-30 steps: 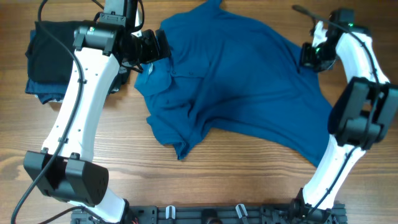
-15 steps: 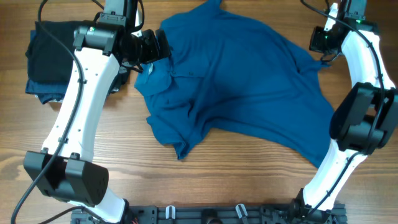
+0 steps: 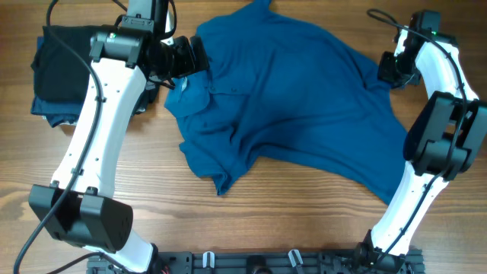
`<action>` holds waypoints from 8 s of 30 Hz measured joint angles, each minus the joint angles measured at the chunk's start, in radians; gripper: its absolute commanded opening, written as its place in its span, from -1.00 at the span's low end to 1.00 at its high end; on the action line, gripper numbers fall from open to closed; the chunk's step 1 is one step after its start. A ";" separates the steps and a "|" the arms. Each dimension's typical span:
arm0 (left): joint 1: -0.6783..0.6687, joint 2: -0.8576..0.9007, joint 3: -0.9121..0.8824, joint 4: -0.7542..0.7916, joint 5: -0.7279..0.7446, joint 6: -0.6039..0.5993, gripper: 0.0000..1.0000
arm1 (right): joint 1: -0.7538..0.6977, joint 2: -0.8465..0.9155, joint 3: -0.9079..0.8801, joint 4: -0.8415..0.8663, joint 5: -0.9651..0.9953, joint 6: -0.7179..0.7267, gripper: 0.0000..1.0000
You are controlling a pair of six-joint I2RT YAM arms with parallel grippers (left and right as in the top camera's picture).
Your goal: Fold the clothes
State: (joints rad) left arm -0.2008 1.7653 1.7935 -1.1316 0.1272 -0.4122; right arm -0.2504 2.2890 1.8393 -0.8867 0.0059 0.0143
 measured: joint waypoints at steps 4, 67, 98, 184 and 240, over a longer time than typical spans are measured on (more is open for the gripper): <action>0.000 0.000 0.000 0.000 0.000 0.000 0.99 | -0.003 0.000 -0.015 0.021 0.000 0.000 -0.91; 0.000 0.000 0.000 0.000 0.000 0.000 0.99 | -0.103 0.013 -0.059 0.146 -0.032 0.084 -0.91; 0.000 0.000 0.000 0.000 0.000 0.000 0.99 | -0.096 0.324 0.164 0.833 0.006 0.070 -0.81; 0.000 0.000 0.000 0.000 0.000 0.000 1.00 | -0.465 -0.505 -0.859 0.228 0.001 0.539 -0.91; -0.027 -0.004 -0.013 -0.317 -0.001 0.018 -0.24 | -0.554 -0.716 -0.556 0.134 -0.181 0.407 0.99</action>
State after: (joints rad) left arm -0.2279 1.7615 1.7809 -1.4490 0.1265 -0.3943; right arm -0.8043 1.5726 1.2835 -0.7525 -0.1753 0.4217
